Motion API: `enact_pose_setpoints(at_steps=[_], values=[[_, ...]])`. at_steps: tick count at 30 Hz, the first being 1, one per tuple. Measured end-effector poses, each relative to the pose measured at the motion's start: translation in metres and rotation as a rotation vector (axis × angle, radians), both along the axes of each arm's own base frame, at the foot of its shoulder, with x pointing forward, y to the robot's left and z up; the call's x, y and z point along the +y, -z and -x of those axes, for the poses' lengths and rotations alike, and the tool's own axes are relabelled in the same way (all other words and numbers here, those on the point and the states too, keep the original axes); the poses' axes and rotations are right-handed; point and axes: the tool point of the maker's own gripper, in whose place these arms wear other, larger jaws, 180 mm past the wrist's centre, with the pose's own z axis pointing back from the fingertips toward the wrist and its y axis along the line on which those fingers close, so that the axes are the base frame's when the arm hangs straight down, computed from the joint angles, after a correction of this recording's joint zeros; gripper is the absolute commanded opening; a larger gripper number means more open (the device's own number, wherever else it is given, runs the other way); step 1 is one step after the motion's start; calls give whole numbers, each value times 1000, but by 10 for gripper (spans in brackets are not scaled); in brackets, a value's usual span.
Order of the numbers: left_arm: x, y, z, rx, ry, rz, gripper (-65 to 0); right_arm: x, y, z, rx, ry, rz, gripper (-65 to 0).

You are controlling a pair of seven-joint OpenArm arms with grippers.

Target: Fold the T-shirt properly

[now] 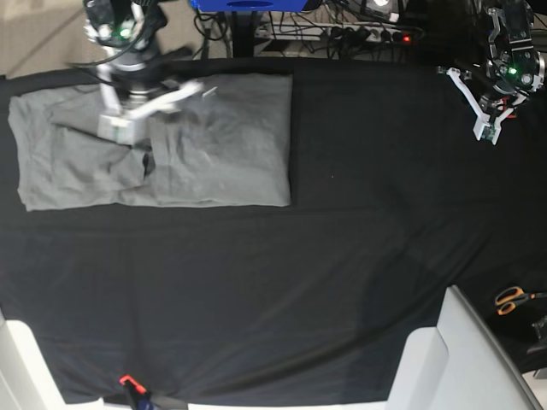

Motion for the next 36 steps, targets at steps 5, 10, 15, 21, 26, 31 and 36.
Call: enact_pose_setpoints(at_steps=[5, 10, 15, 21, 26, 31, 36], values=[[1, 9, 9, 29, -17, 10, -650, 33, -6, -16, -55, -138, -34, -650], [0, 8, 6, 18, -17, 16, -650, 21, 22, -23, -5, -129, 20, -642], [0, 8, 8, 23, -18, 14, -650, -9, 47, -25, 60, -44, 57, -642], [0, 9, 8, 24, -19, 15, -650, -33, 49, -13, 87, 24, 80, -642], [-6, 1, -5, -15, -7, 15, -650, -1, -17, -29, -91, -28, -10, -642], [-23, -6, -20, -73, -1, 44, -650, -74, -35, -51, -151, 99, 101, -632], [-27, -1, -14, -58, -10, 54, -650, -180, -64, -78, -270, 275, 147, -366]])
